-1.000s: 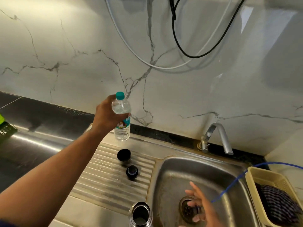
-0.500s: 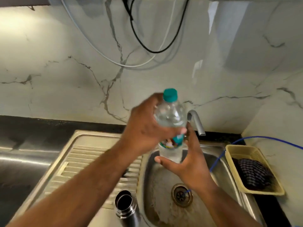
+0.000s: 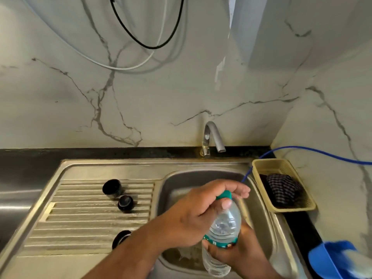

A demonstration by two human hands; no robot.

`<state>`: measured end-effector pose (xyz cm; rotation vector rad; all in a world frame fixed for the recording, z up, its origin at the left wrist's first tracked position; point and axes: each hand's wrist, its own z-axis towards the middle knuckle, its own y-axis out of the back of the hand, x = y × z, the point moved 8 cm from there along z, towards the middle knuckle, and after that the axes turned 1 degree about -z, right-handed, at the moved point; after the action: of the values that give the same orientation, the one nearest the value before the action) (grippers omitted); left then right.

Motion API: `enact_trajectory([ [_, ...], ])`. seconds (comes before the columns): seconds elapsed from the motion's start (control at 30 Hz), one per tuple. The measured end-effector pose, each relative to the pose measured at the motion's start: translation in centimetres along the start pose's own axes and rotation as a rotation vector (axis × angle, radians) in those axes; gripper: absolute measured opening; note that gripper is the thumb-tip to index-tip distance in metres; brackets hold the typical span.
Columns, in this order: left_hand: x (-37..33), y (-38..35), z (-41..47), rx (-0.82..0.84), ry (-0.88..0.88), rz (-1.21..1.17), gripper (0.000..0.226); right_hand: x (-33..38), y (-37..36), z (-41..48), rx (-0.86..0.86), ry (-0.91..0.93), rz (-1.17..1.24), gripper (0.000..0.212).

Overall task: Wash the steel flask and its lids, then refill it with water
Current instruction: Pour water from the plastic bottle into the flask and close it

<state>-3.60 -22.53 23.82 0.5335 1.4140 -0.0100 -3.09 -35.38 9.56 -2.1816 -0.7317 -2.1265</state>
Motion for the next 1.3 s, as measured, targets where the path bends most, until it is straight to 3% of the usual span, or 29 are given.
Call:
enact_trajectory([
  [0.23, 0.9, 1.4, -0.8, -0.364, 0.038, -0.173, 0.026, 1.6, -0.4, 0.1, -0.088, 0.075, -0.072, 0.07],
  [0.33, 2.0, 2.1, -1.3, -0.577, 0.12, -0.268, 0.025, 1.9, -0.8, -0.2, -0.172, 0.102, -0.082, 0.078],
  [0.4, 2.9, 2.6, -1.7, -0.685, 0.15, -0.318, 0.039, 2.1, -1.1, -0.3, -0.186, 0.101, -0.086, 0.08],
  [0.47, 3.4, 2.7, -1.6, -0.673, 0.168, -0.292, 0.047, 2.1, -1.1, -0.1, -0.181, 0.109, -0.111, 0.079],
  [0.63, 1.5, 1.3, -1.1, -0.295, -0.003, -0.284, 0.032, 2.4, -0.3, 0.0, -0.196, 0.123, -0.103, 0.074],
  [0.7, 1.2, 1.6, -1.4, -0.247, -0.035, -0.228, 0.033, 2.4, -0.2, 0.1, -0.185, 0.129, -0.092, 0.076],
  [0.97, 2.0, 4.4, -2.4, -0.593, 0.033, -0.32, 0.046, 2.7, -0.8, -0.3, -0.134, 0.134, -0.116, 0.078],
  [1.1, 0.4, 8.6, -4.2, -0.759, -0.056, -0.333, 0.024, 2.3, -0.6, -0.3, -0.169, 0.141, -0.146, 0.079],
  [1.3, 7.2, 17.2, -12.3, -1.056, 0.158, 0.054, 0.03, 2.5, -0.4, -0.7, -0.216, 0.152, -0.189, 0.113],
])
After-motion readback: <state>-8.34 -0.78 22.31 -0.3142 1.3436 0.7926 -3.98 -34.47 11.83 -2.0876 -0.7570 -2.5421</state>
